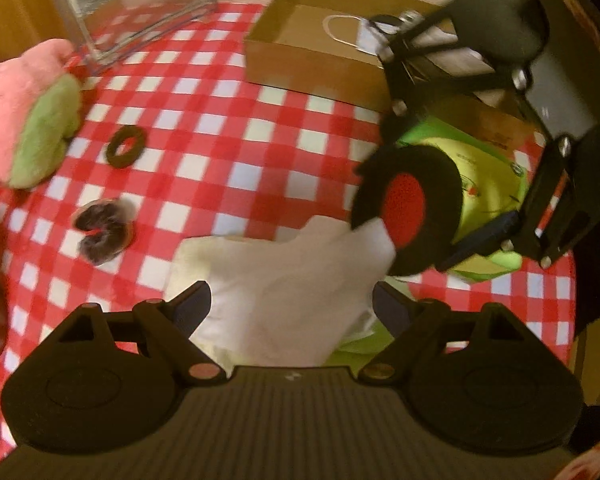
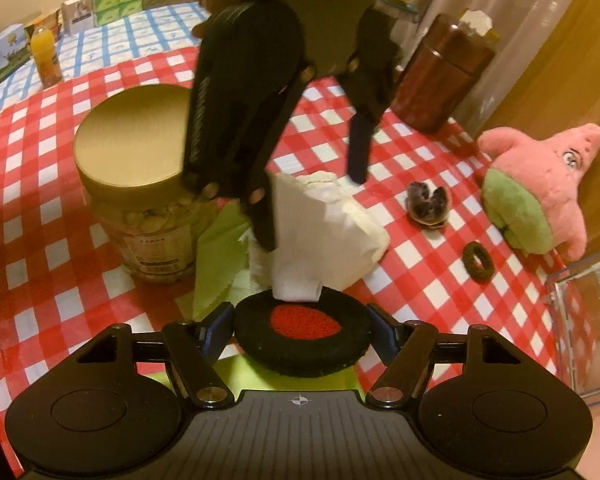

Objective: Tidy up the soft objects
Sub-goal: 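Lift the black pad with the right gripper while the left gripper grasps the white sock, then lower the white sock into the box and open left gripper while right gripper carries the pad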

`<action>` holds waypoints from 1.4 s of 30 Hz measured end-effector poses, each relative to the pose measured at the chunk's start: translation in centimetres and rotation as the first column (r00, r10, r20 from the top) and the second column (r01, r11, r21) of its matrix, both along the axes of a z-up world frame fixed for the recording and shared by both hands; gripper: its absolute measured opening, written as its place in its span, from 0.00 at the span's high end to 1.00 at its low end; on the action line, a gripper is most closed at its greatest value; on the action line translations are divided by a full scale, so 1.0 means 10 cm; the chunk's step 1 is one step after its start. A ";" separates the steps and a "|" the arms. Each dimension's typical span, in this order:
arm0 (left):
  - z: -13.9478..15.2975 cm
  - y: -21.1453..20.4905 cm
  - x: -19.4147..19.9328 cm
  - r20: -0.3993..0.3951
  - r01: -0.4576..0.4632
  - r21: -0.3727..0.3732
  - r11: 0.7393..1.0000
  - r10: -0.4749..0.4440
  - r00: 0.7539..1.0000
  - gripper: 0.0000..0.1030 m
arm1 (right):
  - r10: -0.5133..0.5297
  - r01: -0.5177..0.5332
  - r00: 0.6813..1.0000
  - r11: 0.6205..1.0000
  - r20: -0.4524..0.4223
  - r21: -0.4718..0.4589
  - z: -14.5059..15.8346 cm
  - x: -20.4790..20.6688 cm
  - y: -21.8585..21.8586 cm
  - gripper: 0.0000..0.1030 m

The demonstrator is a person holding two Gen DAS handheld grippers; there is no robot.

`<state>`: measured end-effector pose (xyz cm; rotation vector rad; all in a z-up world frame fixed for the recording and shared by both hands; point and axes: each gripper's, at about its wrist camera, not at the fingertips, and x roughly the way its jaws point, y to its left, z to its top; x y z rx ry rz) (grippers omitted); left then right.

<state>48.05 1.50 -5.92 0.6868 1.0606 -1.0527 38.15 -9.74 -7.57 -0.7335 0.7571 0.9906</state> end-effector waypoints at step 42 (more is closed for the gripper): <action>1.09 -0.10 -0.23 0.044 -0.390 -0.072 0.918 0.393 0.918 0.93 | -0.494 0.482 0.869 0.826 -0.038 0.291 0.94 -0.31 -0.97 0.32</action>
